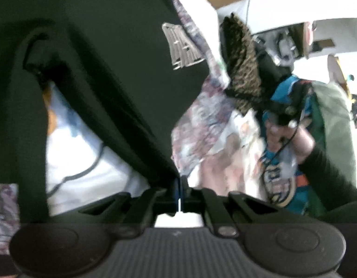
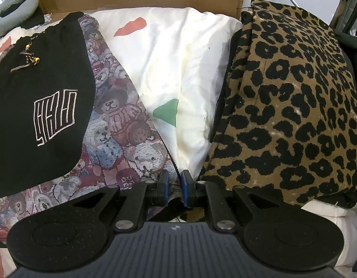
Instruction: Fold clothes
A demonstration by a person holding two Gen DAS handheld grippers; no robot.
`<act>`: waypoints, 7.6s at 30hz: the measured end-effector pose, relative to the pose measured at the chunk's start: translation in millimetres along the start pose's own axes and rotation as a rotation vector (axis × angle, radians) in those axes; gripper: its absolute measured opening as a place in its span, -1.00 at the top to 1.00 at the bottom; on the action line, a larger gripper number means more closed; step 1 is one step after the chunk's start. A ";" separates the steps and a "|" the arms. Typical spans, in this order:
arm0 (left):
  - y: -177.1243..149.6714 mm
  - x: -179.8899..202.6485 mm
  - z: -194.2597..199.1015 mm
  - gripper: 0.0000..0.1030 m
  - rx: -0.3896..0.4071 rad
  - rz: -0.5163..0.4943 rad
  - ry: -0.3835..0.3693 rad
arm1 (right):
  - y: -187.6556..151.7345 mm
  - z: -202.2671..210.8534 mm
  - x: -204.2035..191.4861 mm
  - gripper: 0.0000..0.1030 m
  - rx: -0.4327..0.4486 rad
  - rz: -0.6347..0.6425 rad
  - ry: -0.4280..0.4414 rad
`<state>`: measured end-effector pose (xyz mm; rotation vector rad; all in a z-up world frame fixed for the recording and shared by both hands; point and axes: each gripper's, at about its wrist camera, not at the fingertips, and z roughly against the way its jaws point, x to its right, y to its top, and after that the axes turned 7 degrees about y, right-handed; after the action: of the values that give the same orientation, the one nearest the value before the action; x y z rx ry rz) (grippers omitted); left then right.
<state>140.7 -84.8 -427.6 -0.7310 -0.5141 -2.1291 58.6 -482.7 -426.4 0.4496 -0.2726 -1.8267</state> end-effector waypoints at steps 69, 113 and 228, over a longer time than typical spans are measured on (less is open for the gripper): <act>17.3 -40.0 40.8 0.98 0.216 0.236 0.278 | 139.8 -56.2 -57.7 0.89 0.200 0.014 0.112; 1.5 -34.9 46.8 0.80 0.181 0.198 0.263 | 173.0 -106.4 -87.6 0.19 0.218 0.068 0.123; 8.7 -77.4 137.9 0.75 0.398 0.213 0.413 | 191.5 -106.8 -105.4 0.92 0.142 0.214 -0.010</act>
<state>231.4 33.4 -373.8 -0.1092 -0.5791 -1.8310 297.0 -434.6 -427.1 0.4904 -0.4429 -1.6073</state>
